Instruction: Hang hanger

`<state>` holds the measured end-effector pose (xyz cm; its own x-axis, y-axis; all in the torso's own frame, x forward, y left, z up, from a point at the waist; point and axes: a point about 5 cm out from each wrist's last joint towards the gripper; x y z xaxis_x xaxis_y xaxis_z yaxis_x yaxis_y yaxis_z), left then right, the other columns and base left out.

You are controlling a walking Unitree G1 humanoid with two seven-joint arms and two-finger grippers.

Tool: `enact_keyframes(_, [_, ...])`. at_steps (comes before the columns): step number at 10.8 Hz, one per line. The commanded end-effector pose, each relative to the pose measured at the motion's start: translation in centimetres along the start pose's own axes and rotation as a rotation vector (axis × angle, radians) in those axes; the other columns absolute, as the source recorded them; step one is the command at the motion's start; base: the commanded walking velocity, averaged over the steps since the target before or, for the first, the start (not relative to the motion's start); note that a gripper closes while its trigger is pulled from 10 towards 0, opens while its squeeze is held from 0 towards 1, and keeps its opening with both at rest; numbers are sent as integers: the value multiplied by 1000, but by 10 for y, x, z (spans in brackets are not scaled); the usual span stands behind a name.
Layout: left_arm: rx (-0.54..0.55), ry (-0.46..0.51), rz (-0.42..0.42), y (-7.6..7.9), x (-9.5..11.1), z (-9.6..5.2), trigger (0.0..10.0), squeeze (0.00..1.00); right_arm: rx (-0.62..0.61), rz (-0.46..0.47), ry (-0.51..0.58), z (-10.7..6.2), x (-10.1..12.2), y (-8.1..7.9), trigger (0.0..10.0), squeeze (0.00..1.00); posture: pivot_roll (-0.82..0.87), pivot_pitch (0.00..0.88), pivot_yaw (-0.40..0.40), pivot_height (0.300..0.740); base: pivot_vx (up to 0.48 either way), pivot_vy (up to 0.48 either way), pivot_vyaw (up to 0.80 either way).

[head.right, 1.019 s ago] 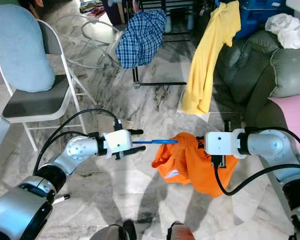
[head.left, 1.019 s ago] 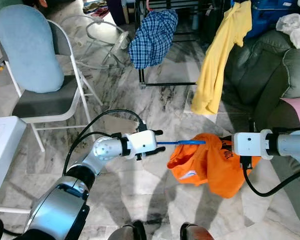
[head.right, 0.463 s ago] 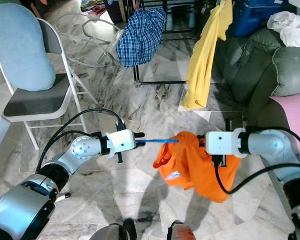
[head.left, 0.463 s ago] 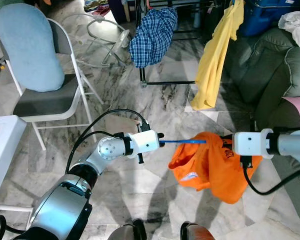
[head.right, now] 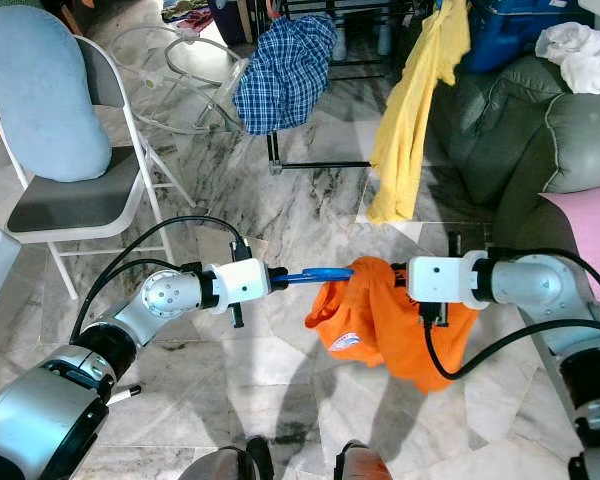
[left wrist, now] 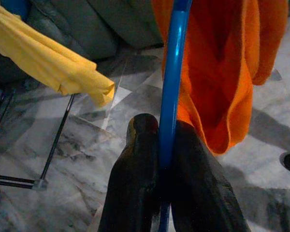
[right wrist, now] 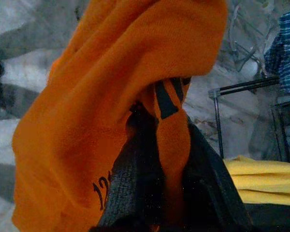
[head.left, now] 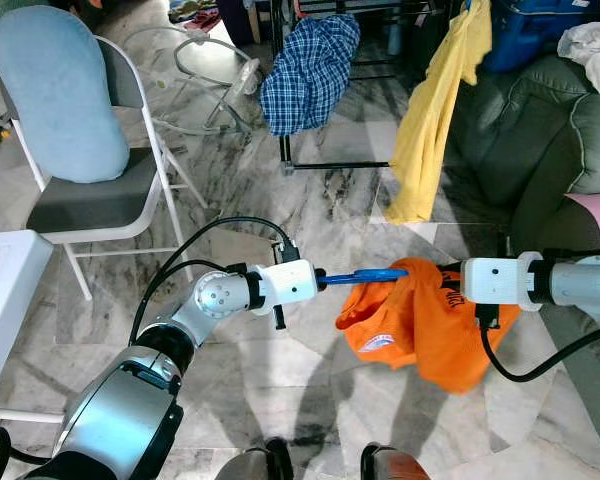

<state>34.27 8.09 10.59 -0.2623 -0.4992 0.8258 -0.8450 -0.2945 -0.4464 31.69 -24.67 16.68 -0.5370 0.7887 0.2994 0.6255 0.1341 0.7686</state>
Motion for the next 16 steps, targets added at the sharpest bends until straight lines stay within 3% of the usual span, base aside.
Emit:
enact_keyframes(1, [19, -29, -20, -3, -5, -4, 0, 0, -7, -29, 15, 0, 3, 5, 10000, 0, -191, 181, 130, 740, 0, 0, 0])
enact_keyframes(2, [23, -27, -39, -3, -5, -2, 0, 0, 10, -14, 13, -1, 1, 3, 10000, 39, -195, 177, 127, 740, 0, 0, 0])
enact_keyframes(3, [54, 1, -73, -6, -3, -3, 0, 0, 18, 6, 19, -2, 0, 3, 10000, 1000, -197, 175, 126, 740, 0, 0, 0])
enact_keyframes(6, [73, 64, -203, -5, -5, -6, 0, 0, 61, 19, -10, -8, -5, 1, 10000, 1000, -204, 161, 122, 740, 0, 0, 0])
enact_keyframes(8, [90, 94, -255, 2, -12, -9, 0, 0, -82, 53, -36, -17, -11, 23, 10000, 1000, -206, 160, 116, 740, 0, 0, 0])
enact_keyframes(9, [107, 184, -326, 4, -8, -8, 0, 0, -193, 21, -75, -20, -14, 37, 10000, 1000, -210, 160, 113, 740, 0, 0, 0])
enact_keyframes(10, [95, 192, -347, 12, -11, -7, 0, 0, -327, 30, -109, -19, -15, 51, 10000, 1000, -199, 159, 106, 740, 0, 0, 0])
enact_keyframes(11, [126, 199, -353, 13, -13, -8, 0, 0, -396, 56, -126, -18, -16, 58, 10000, 1000, -196, 161, 104, 740, 0, 0, 0])
enact_keyframes(12, [239, 250, -393, 5, -10, -10, 0, 0, -516, 146, -160, -16, -20, 67, 10000, 1000, -189, 160, 98, 740, 0, 0, 0])
enact_keyframes(15, [316, 280, -489, -2, -12, -13, 0, 0, -584, 105, -156, -3, -16, 66, 10000, 1000, -183, 154, 106, 740, 0, 0, 0])
enact_keyframes(16, [352, 276, -576, -2, -15, -11, 0, 0, -728, 148, -198, -9, -18, 75, 10000, 1000, -181, 154, 103, 740, 0, 0, 0])
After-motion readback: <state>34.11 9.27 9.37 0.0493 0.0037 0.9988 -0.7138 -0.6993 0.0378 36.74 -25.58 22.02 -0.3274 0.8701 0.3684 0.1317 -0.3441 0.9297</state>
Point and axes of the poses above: a point about 5 cm out from each wrist's last joint towards the gripper, its own z axis pointing out of the wrist towards the gripper, its own x axis along the axis of the wrist's last joint, y = z × x, and after that the axes turned 11 degrees about -z, right-handed
